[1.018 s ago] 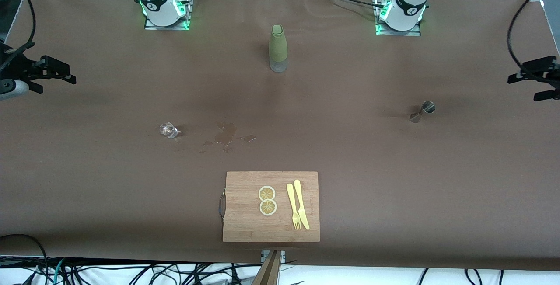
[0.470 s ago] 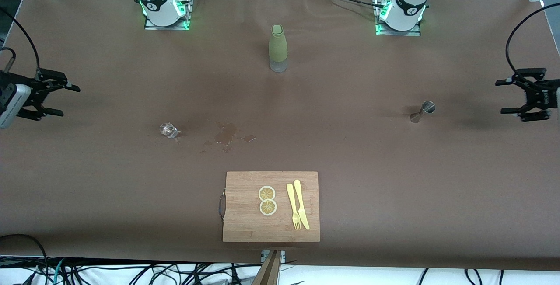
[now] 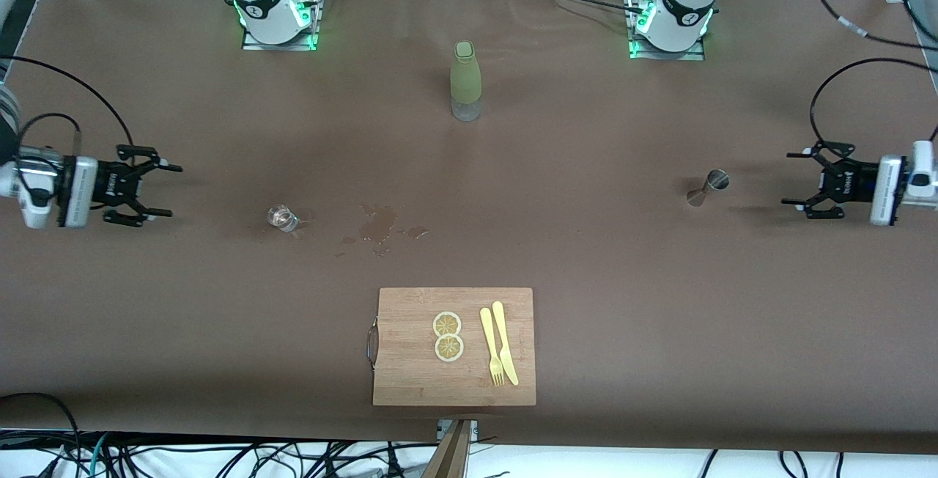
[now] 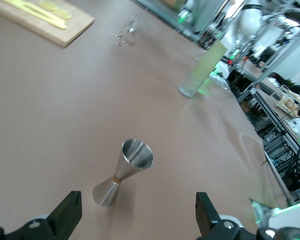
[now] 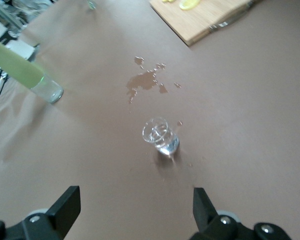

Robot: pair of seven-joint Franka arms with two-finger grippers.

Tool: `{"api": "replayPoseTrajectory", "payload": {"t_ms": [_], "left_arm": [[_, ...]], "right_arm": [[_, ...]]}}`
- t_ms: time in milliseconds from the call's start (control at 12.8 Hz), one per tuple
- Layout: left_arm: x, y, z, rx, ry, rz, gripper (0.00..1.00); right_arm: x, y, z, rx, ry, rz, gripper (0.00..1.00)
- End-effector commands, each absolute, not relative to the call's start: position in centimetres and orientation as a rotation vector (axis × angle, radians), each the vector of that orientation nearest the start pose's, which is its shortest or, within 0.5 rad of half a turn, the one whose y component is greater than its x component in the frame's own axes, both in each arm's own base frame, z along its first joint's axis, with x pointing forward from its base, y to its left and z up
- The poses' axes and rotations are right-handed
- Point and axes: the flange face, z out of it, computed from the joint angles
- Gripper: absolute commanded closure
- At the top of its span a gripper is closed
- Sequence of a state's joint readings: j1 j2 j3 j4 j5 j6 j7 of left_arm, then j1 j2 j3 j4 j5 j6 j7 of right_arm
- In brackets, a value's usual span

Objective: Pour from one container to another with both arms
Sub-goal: 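Grasp the glass cup with the right gripper while the left gripper grasps the jigger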

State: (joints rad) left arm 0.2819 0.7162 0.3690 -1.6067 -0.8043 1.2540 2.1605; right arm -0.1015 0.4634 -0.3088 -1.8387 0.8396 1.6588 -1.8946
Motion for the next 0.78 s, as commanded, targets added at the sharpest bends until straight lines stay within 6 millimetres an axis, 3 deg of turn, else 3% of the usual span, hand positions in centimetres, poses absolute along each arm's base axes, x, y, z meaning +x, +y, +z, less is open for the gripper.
{"api": "replayPoseTrajectory", "payload": {"t_ms": [0, 235, 392, 548, 705], "left_arm": [[51.4, 25.8, 18.0, 1.482, -1.343, 0.665, 0.00], [49.5, 24.8, 12.2, 1.346, -1.399, 0.838, 0.00], [48.0, 23.8, 8.4, 1.299, -1.379, 0.928, 0.00], [47.5, 22.2, 6.7, 1.254, -1.381, 0.985, 0.00], [47.5, 20.3, 6.0, 1.225, -1.369, 1.021, 0.00]], "right_arm": [[56.1, -14.8, 22.1, -1.823, -1.319, -0.571, 0.00], [55.5, -13.4, 15.7, -1.681, -1.354, -0.722, 0.00], [55.5, -11.2, 12.1, -1.581, -1.387, -0.851, 0.00], [54.9, -9.5, 8.6, -1.543, -1.342, -0.926, 0.00], [55.0, -7.3, 7.3, -1.496, -1.342, -0.980, 0.00]]}}
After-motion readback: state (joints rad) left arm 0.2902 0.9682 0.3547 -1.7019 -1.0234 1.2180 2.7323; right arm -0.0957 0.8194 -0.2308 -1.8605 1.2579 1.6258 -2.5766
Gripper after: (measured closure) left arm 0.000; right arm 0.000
